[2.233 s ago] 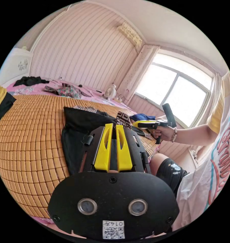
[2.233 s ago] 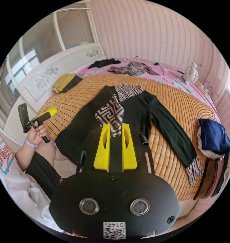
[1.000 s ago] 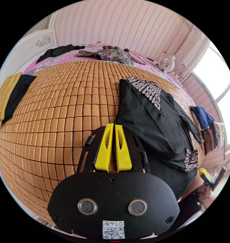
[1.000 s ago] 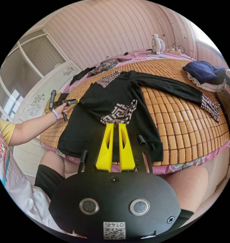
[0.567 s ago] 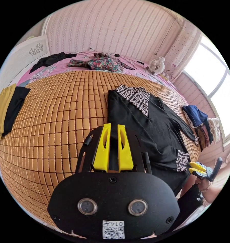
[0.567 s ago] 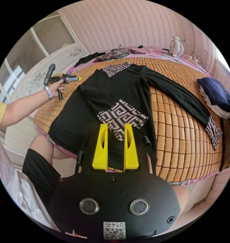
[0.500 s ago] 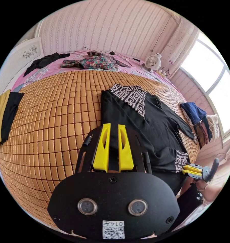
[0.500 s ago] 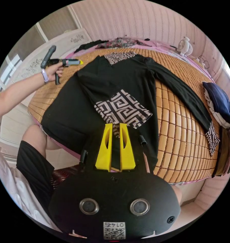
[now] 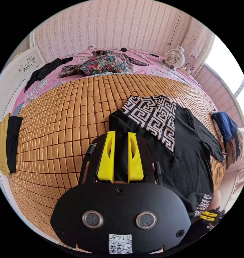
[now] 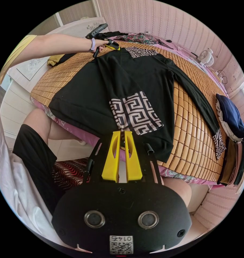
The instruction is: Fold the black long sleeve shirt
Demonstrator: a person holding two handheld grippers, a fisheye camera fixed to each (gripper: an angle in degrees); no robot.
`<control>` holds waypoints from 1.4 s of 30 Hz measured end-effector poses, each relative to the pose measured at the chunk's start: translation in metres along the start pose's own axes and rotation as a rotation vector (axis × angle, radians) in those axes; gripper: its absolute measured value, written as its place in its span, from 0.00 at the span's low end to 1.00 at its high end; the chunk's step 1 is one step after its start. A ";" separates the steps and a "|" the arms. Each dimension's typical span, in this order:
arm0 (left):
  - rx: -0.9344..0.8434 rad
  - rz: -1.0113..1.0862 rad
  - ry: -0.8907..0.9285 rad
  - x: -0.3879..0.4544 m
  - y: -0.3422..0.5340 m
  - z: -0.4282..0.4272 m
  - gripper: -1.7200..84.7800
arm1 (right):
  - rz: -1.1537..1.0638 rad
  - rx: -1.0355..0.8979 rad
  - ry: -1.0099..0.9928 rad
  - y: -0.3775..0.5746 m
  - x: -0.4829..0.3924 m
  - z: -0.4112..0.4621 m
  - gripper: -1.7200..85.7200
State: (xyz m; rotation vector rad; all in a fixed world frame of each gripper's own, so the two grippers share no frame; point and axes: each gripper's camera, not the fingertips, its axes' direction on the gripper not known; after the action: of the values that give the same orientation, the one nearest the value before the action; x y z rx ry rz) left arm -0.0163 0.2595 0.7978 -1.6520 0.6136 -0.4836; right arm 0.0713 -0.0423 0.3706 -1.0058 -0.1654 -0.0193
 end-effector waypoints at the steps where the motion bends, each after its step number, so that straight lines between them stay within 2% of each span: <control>1: -0.040 0.017 -0.015 0.000 -0.003 0.009 0.07 | 0.006 0.000 -0.004 0.000 0.001 0.000 0.03; 4: -0.016 0.041 -0.012 -0.001 -0.007 0.005 0.05 | 0.029 0.012 -0.020 -0.002 0.004 -0.010 0.03; 8: 0.173 -0.043 -0.013 -0.019 0.004 -0.010 0.03 | 0.005 0.065 -0.004 0.002 -0.003 -0.020 0.03; 11: 0.053 -0.099 0.021 -0.030 0.005 0.014 0.05 | 0.022 -0.035 -0.005 0.004 -0.003 -0.004 0.03; 15: 0.080 -0.136 0.060 -0.043 0.007 0.004 0.08 | 0.029 0.040 -0.068 0.003 0.006 -0.030 0.05; 18: 0.126 -0.100 0.104 -0.047 0.017 -0.017 0.09 | 0.055 0.112 -0.027 -0.009 0.029 -0.047 0.07; 23: 0.147 0.063 0.201 -0.027 0.081 -0.057 0.09 | 0.155 0.147 0.043 -0.041 0.074 -0.034 0.06; 26: 0.079 0.089 0.293 -0.017 0.125 -0.061 0.09 | 0.092 0.010 -0.042 -0.054 0.075 -0.007 0.04; 31: 0.035 0.070 0.386 -0.005 0.181 -0.066 0.09 | 0.014 0.033 0.031 -0.054 0.070 -0.034 0.02; 32: 0.033 0.070 0.400 0.000 0.190 -0.067 0.09 | 0.042 0.102 0.016 -0.049 0.072 -0.054 0.02; 33: 0.034 0.070 0.406 0.002 0.195 -0.068 0.09 | 0.082 0.171 -0.001 -0.042 0.075 -0.071 0.02; 35: 0.055 0.086 0.403 0.014 0.208 -0.071 0.09 | 0.141 0.182 -0.028 -0.034 0.082 -0.079 0.03; 39: 0.042 0.087 0.379 0.025 0.217 -0.061 0.09 | 0.156 -0.010 0.004 -0.031 0.091 -0.050 0.03; 42: 0.042 0.082 0.357 0.029 0.220 -0.054 0.09 | 0.118 0.020 0.069 -0.044 0.093 -0.059 0.04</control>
State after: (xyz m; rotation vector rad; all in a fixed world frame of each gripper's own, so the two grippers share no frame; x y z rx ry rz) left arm -0.0550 0.1749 0.5893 -1.5050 0.9236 -0.7343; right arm 0.1665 -0.1098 0.3898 -0.9919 -0.0431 0.0554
